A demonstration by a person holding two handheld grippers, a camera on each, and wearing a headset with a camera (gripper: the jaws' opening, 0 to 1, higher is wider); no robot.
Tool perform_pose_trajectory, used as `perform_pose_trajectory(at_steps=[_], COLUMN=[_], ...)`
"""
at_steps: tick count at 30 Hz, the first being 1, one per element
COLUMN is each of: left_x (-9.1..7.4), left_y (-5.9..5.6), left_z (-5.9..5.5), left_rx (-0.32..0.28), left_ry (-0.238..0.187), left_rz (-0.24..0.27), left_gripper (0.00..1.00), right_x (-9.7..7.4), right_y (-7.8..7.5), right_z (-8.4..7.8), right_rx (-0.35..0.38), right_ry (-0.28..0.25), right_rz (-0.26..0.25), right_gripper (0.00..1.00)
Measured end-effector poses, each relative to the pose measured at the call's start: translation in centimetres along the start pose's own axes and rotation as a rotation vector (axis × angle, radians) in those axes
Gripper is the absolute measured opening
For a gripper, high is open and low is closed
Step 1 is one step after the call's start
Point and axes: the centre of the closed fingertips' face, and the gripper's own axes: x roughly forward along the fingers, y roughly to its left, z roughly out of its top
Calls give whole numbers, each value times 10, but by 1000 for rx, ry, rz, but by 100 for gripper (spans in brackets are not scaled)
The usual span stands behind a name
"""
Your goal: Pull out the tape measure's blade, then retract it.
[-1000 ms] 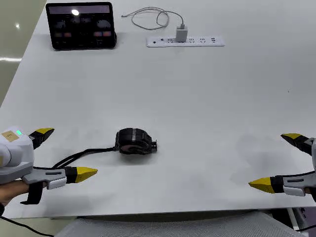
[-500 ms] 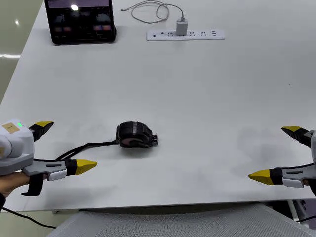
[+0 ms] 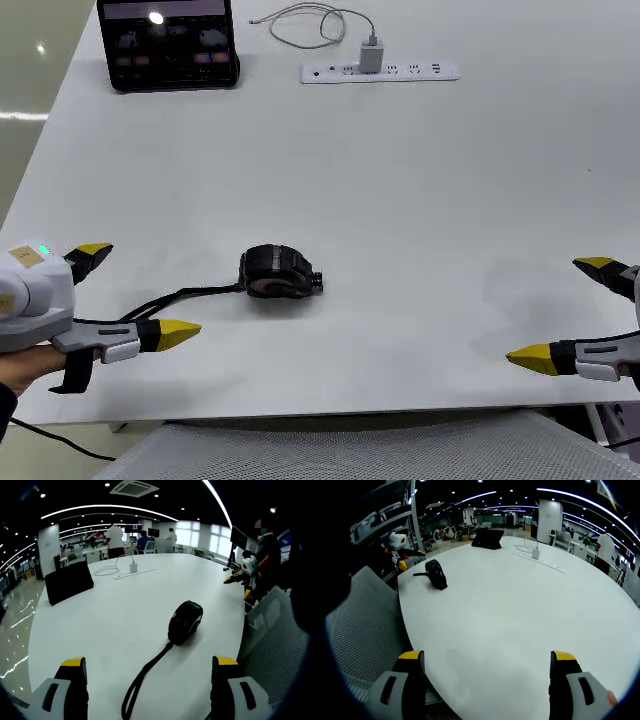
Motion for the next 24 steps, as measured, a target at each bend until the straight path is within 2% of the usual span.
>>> perform_pose_trajectory(at_steps=[2, 9, 11, 13, 16, 20, 24], left_x=[0, 3, 2, 2, 0, 2, 9], left_y=[-1, -6, -5, -4, -6, -9, -15], left_z=[0, 9, 9, 9, 10, 10, 11], left_rx=[2, 17, 18, 23, 16, 24, 82], left_ry=[1, -6, -6, -2, -10, -3, 21], left_rz=[-1, -15, -16, -10, -12, -20, -57], left_gripper=[100, 100, 100, 100, 100, 100, 100], right_x=[-1, -1, 0, -1, -2, -2, 3], right_y=[-3, -3, -1, -3, -2, 0, 2], right_z=[2, 8, 8, 6, 8, 16, 22], right_rx=[-12, -20, -8, -22, -16, -45, -67], right_ry=[-9, -25, -23, -11, -21, -38, -35], right_rz=[-16, -17, -6, -20, -14, -7, 18], right_gripper=[100, 100, 100, 100, 100, 100, 100])
